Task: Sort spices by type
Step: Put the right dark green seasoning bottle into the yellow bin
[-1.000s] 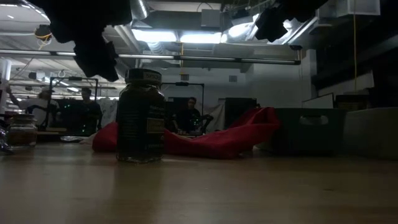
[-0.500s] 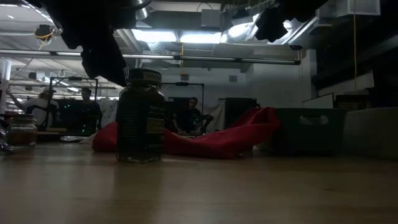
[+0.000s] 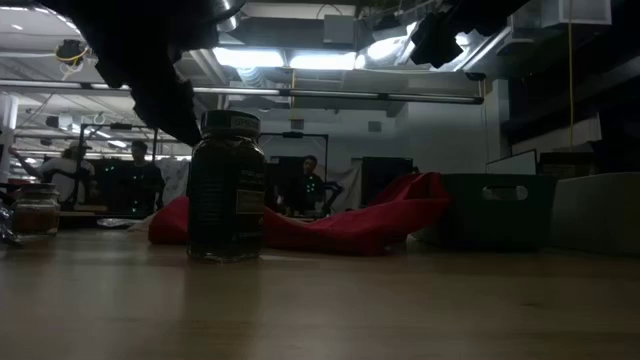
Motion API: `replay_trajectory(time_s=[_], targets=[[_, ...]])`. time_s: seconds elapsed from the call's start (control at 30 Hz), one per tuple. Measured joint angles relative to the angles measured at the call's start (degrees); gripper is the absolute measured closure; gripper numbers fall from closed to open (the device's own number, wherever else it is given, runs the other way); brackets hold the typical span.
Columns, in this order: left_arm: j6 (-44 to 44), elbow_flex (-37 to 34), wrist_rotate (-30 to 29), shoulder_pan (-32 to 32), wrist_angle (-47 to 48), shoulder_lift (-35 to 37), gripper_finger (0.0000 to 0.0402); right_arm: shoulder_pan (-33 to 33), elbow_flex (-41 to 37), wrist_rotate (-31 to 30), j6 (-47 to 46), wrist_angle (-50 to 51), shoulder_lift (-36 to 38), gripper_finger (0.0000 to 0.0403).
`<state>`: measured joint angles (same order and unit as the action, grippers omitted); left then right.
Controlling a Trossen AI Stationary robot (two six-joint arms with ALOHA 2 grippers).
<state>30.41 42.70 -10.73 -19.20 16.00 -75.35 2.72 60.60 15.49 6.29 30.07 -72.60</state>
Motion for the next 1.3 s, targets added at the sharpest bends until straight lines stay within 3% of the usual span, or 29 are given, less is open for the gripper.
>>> replay_trajectory(time_s=[0.27, 0.8, 1.3], targets=[[-11.2, 0.0, 0.1, -2.3, -0.1, -1.4, 0.0205, 0.0, 0.0, 0.0, 0.0, 0.0, 0.0, 0.0143], [-5.1, 0.0, 0.0, -1.8, -0.5, -5.0, 0.0205, 0.0, 0.0, 0.0, 0.0, 0.0, 0.0, 0.0143], [-12.5, 0.0, 0.0, -2.1, -7.4, -8.1, 0.0205, -0.1, 0.0, 0.0, 0.0, 0.0, 0.0, 0.0143]])
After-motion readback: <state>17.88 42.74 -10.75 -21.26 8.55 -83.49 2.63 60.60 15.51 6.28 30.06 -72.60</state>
